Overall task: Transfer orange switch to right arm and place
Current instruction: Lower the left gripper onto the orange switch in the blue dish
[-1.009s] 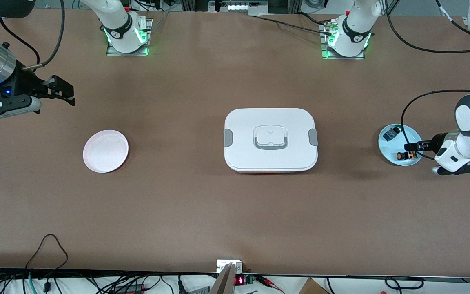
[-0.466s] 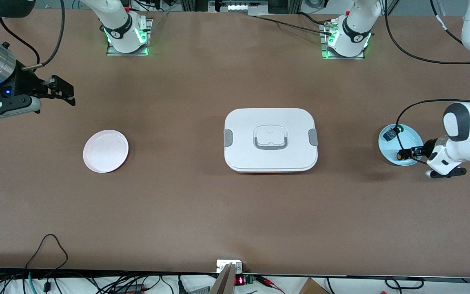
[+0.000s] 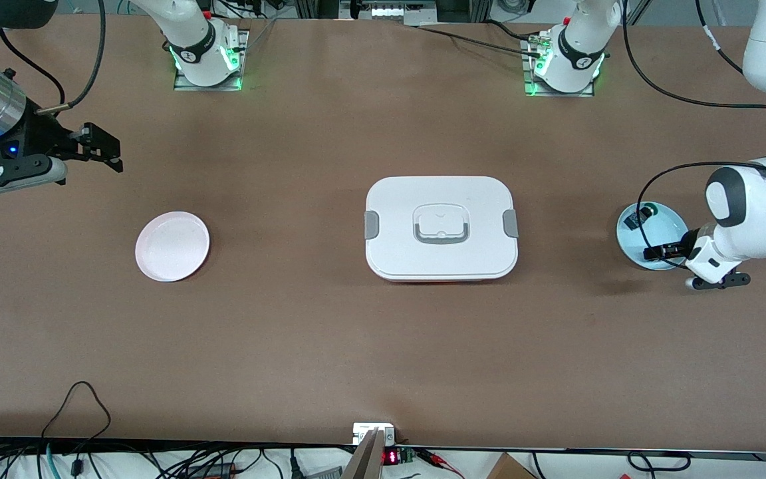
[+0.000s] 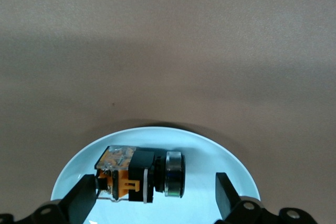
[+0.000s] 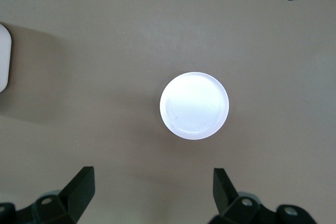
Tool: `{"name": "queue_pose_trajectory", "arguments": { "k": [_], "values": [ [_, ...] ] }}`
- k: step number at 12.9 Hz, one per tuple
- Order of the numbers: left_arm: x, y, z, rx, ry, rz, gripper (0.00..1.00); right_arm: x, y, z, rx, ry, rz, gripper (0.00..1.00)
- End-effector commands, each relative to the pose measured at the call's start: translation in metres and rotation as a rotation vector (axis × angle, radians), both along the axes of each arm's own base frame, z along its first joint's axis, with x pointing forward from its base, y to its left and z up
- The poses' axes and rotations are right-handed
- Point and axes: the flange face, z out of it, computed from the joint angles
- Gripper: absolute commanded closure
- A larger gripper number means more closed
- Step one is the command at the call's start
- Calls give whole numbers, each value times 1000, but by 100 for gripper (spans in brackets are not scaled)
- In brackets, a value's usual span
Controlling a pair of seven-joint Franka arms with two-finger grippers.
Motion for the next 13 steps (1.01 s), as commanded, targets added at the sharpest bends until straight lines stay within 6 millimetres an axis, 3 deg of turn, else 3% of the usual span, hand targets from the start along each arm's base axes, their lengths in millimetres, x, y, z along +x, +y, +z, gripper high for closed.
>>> {"name": "queue_pose_trajectory", "arguments": {
  "k": [1, 6, 7, 10, 12, 13],
  "values": [
    [-2, 3, 1, 5, -8, -25, 0, -1, -1, 4, 1, -1, -5, 0],
    [-8, 11, -21, -1, -11, -27, 1, -1, -1, 4, 1, -1, -5, 0],
    [-9, 12, -23, -2, -10, -29, 9, -1, -2, 5, 1, -2, -6, 0],
    [-11, 12, -24, -5, 3, -27, 52, -1, -1, 4, 1, -1, -5, 0],
    [-13, 11, -21, -13, 37, -24, 72, -1, -2, 4, 1, -1, -6, 0],
    [-14, 9, -16, -19, 66, -17, 73, -1, -1, 4, 1, -1, -5, 0]
  ]
}}
